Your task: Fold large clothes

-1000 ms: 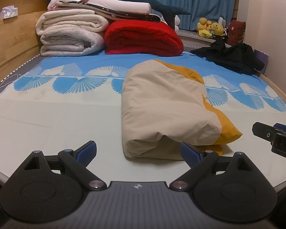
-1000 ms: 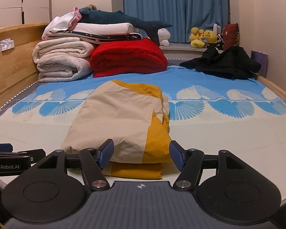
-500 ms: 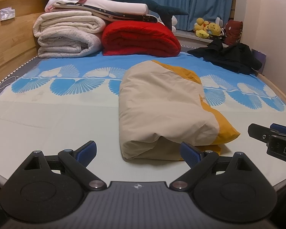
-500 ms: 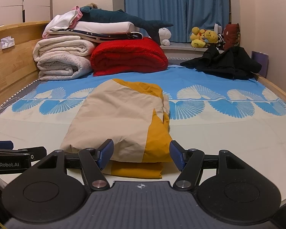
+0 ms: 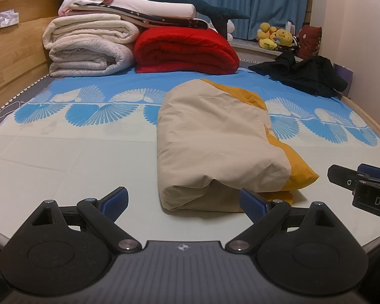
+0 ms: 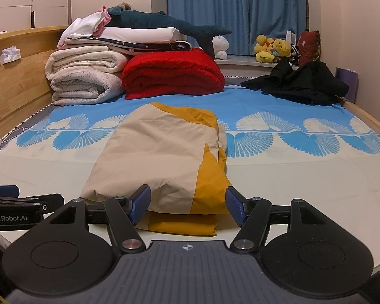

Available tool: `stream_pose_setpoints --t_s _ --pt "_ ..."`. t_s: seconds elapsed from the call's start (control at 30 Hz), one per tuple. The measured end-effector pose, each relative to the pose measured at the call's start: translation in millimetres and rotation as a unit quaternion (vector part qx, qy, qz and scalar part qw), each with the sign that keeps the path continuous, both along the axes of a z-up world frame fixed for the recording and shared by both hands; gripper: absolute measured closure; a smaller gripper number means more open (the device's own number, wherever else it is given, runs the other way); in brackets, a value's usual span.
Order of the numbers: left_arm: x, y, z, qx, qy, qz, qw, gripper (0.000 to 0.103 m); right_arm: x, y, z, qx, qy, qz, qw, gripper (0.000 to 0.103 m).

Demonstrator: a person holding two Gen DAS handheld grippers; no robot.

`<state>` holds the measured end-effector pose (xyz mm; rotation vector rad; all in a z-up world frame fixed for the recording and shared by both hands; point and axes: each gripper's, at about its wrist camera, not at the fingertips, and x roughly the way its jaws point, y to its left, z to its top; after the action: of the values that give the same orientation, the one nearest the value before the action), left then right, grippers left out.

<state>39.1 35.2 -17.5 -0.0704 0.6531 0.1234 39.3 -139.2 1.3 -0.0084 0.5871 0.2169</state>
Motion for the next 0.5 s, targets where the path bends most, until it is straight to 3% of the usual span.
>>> stream_pose_setpoints --t_s 0.5 --pt "0.7 -0.3 -1.3 0.000 0.000 -0.003 1.0000 0.006 0.3 -1.1 -3.7 -0.002 0.003 0.001 1.000 0.036"
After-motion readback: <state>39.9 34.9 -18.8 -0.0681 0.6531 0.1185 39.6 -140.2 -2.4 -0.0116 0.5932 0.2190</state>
